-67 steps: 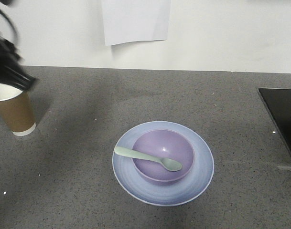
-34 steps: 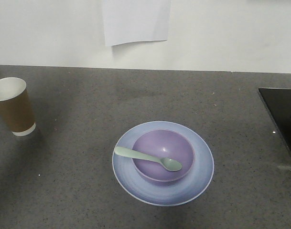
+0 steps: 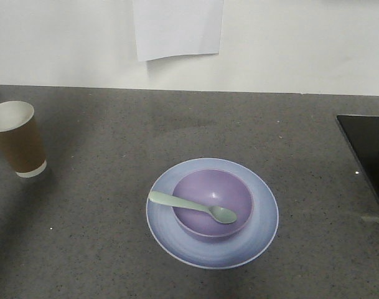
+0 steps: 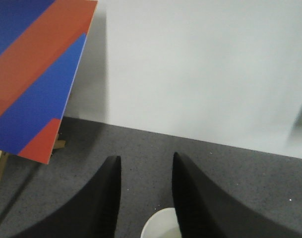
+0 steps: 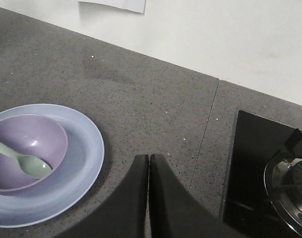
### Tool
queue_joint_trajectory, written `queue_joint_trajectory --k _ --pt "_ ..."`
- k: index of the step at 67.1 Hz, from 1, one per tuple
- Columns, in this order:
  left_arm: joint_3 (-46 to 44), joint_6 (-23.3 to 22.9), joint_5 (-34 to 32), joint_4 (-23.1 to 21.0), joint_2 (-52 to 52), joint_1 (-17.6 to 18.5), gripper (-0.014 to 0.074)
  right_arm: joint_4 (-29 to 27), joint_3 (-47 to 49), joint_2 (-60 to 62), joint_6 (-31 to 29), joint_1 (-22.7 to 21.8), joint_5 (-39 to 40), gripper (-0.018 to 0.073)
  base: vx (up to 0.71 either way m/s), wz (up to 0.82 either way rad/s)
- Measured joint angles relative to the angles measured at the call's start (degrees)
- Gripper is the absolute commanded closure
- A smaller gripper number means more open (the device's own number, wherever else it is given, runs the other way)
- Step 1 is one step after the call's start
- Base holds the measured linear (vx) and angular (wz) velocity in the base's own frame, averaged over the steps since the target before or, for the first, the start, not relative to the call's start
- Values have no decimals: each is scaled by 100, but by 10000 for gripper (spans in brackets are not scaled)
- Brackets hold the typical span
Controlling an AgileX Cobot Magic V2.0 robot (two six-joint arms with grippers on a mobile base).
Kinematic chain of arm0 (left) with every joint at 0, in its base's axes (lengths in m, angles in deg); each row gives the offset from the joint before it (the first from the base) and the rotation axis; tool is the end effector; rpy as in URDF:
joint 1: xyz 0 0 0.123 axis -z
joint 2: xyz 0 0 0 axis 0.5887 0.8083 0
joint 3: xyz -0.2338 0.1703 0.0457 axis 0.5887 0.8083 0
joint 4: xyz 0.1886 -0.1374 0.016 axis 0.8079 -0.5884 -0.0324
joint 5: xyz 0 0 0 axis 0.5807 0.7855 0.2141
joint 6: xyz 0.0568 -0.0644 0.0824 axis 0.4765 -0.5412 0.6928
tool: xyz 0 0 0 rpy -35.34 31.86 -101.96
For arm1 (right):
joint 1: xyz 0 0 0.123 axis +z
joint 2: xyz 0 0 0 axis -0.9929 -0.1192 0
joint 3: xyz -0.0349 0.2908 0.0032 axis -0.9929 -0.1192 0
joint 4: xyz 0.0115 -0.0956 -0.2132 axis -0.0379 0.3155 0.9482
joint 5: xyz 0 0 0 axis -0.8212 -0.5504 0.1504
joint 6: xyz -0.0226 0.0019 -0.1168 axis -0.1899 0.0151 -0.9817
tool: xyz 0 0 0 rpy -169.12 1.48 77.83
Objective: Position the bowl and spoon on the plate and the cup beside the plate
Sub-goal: 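Raise the left gripper away from the bowl, then move the left gripper down onto the rim of the brown cup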
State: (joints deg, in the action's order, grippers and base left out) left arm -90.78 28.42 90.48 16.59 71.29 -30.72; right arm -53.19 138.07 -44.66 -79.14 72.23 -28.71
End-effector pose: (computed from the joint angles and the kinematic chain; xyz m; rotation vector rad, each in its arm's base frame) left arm 0.2717 0.0144 0.4625 -0.2980 1.9113 0.1543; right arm 0.1064 0.0198 0.3885 -0.3241 1.9914 0.0322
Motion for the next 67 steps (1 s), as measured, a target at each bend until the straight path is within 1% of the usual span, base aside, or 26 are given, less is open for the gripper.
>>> queue_joint_trajectory --k 3,7,13,19,21,22,31,35,39,47,56,67 --pt "0 205 -68 -269 111 -163 351 0 0 0 0 0 -11 562 0 0" --pt "0 567 -121 -739 271 -434 351 0 0 0 0 0 -23 562 0 0" --pt "0 984 -177 -1380 526 -779 348 0 0 0 0 0 -27 562 0 0" --pt "0 1458 -211 -2004 766 -1069 333 0 0 0 0 0 -27 562 0 0" --pt "0 1658 -211 -2271 856 -1159 325 0 0 0 0 0 -27 562 0 0" --pt "0 1738 -211 -2432 887 -1193 321 0 0 0 0 0 -27 562 0 0" --pt "0 2436 -143 -3359 1209 -1435 282 0 0 0 0 0 -33 562 0 0" --pt "0 2662 -69 -3621 1338 -1491 267 0 0 0 0 0 -39 562 0 0" --pt "0 2825 16 -3814 1477 -1520 259 0 0 0 0 0 -45 562 0 0" --pt "0 2979 210 -3974 1706 -1520 257 0 0 0 0 0 -49 562 0 0" --pt "0 2996 358 -4003 1879 -1520 257 0 0 0 0 0 -68 562 0 0" --pt "0 2996 387 -4003 1945 -1520 257 0 0 0 0 0 -86 562 0 0"
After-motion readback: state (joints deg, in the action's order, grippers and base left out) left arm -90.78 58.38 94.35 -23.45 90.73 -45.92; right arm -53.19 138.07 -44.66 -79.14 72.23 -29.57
